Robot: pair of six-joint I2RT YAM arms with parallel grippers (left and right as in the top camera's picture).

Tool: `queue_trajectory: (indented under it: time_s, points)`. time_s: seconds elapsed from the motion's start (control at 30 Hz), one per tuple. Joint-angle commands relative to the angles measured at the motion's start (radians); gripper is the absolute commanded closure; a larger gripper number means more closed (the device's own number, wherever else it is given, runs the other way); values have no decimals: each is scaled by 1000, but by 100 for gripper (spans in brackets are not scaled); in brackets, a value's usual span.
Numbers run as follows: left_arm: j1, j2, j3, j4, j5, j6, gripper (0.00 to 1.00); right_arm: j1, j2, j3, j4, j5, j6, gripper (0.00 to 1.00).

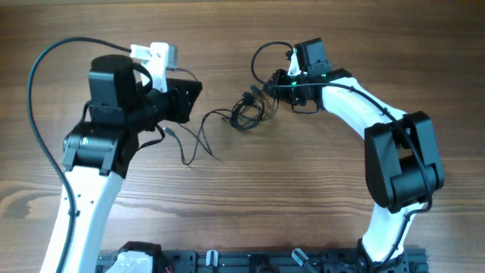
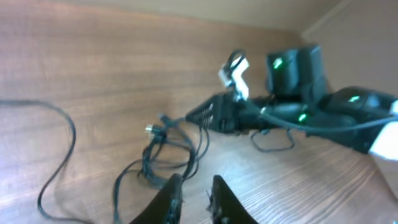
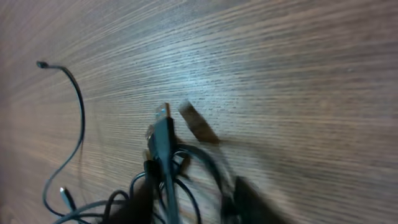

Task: Untangle cables

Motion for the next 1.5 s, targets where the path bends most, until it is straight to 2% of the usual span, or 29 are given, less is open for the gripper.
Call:
queue_trajectory:
  time_s: [0.0,0.03,0.07,0.17,0.33,0.4,0.43,0.53,0.57,0.6,0.63,0.67,0.7,0.73,0.8,0.93,1.07,1.17,1.3,1.37,1.47]
  points:
    - [3,79,5,-56,15,-2,43,-1,10,-1,-4,13,-98,37]
    - [-5,129,5,-85,16,-2,30,-6,9,0,-9,7,-139,35]
    - [-15,171,5,-99,16,-4,23,-19,2,7,-9,-31,-144,35]
    - [-60,288,5,-106,15,-6,18,-85,-64,45,-14,-276,-144,34]
    - [-94,502,5,-38,14,-6,17,-65,-76,16,-181,-265,-173,30]
    - [-93,571,5,-22,-7,-5,33,-28,-75,-31,-191,-177,-177,30]
    - [-93,592,5,-22,-9,-5,45,-5,-74,-53,-177,-134,-176,30]
    - [-93,621,5,-23,-9,-1,68,41,-74,-106,-114,-92,-166,32]
    - [-93,621,5,-22,-9,-1,78,57,-74,-122,-82,-92,-165,35]
    - [-93,621,5,-21,-9,-1,83,73,-74,-139,-55,-80,-130,39]
    - [-93,621,5,-18,-9,-1,82,90,-74,-151,-55,-49,-76,50]
    - [-93,621,5,-18,-9,2,89,102,-74,-158,-58,-33,-51,67]
    - [-92,620,5,-18,-8,6,96,108,-74,-159,-60,-33,-50,74]
    - [-86,618,5,-18,-7,6,96,109,-74,-159,-60,-33,-52,94]
    - [-55,581,6,-3,48,6,96,95,-80,-156,-72,-90,-84,96]
    - [39,425,6,58,98,-3,96,-31,-160,-120,-51,-393,-117,96]
    - [121,320,6,45,98,-50,95,-142,-260,-118,-49,-462,-124,96]
    - [218,279,6,42,94,-139,95,-224,-271,-119,-101,-381,-151,96]
    - [328,280,6,-46,25,-212,95,-330,-271,-119,-233,-7,-117,96]
    - [361,280,6,-93,-23,-212,94,-359,-271,-121,-261,52,-117,96]
    - [358,282,5,-115,-26,-212,91,-353,-271,-121,-258,23,-117,96]
